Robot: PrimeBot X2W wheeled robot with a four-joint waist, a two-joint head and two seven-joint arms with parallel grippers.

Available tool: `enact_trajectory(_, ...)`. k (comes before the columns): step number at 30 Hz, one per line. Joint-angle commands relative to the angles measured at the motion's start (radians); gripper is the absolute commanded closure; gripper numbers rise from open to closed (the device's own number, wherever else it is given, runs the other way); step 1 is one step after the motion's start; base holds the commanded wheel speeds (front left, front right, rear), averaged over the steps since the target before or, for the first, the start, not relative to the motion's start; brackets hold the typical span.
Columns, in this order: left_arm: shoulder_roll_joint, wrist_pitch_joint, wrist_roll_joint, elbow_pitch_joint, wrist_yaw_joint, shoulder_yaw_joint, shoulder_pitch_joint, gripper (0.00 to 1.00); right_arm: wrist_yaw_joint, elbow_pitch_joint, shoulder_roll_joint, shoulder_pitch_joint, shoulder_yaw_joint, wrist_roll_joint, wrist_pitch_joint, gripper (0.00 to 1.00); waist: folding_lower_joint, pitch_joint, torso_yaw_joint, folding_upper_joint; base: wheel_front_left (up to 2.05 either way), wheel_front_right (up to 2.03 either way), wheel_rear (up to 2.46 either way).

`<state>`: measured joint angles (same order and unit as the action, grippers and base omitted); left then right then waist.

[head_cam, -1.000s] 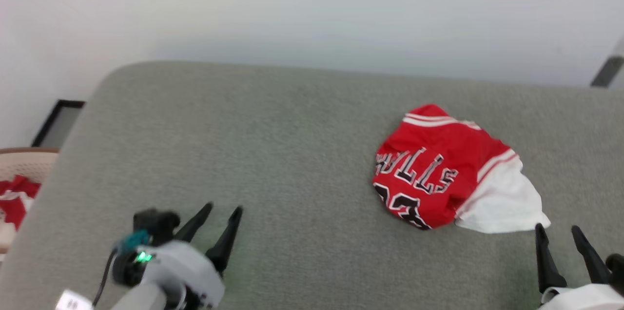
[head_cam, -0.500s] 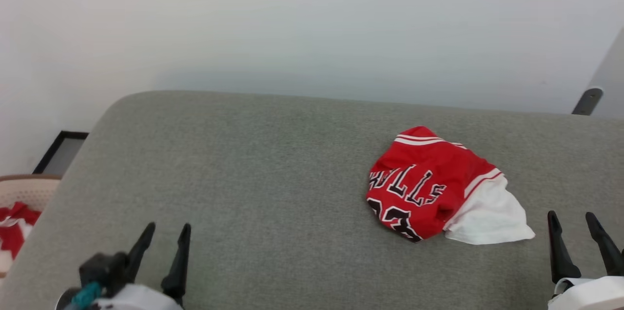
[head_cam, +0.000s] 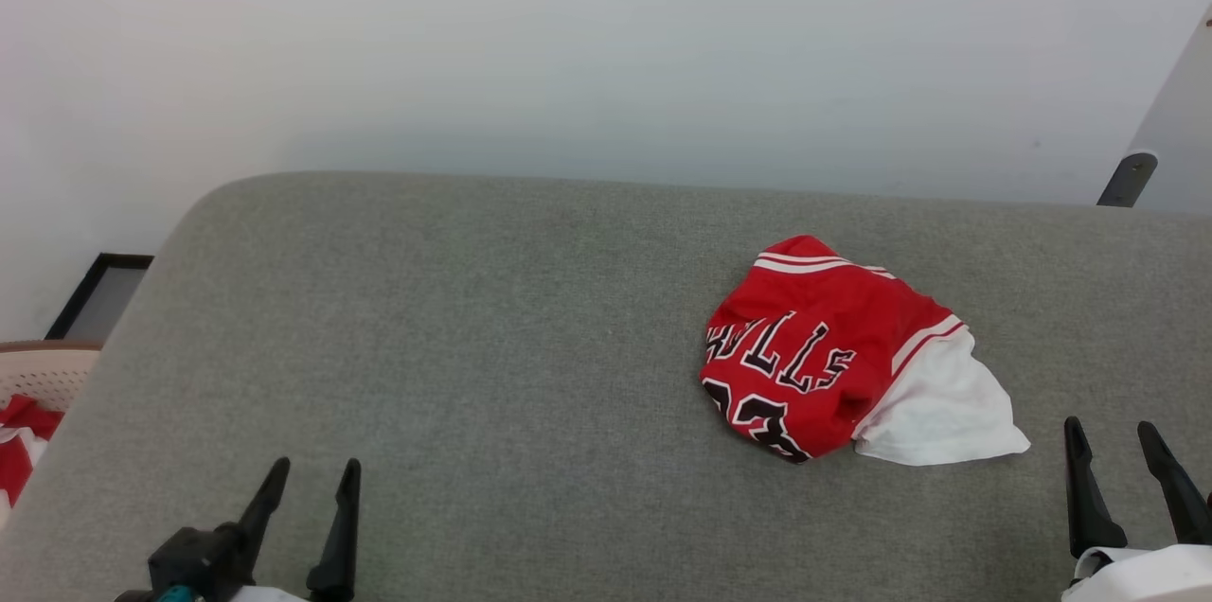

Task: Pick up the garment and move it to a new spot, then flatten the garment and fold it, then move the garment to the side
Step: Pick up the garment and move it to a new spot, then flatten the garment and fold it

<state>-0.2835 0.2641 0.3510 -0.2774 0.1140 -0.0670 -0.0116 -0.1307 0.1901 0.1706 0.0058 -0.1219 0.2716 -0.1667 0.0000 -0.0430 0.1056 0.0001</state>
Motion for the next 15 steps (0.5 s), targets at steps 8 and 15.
enact_trajectory(8,0.033,0.000,-0.038,0.002,0.014,0.019,0.001,0.00,0.000,-0.004,-0.002,-0.015,0.013,-0.009,0.008,0.00,0.0000,0.008,0.002,-0.0001,0.00,0.00,0.00)
enact_trajectory(15,0.071,0.000,-0.034,0.011,0.016,0.032,0.004,0.00,0.000,0.020,0.035,-0.063,0.060,-0.031,0.121,0.00,0.0000,0.042,0.002,-0.0001,0.00,0.00,0.00)
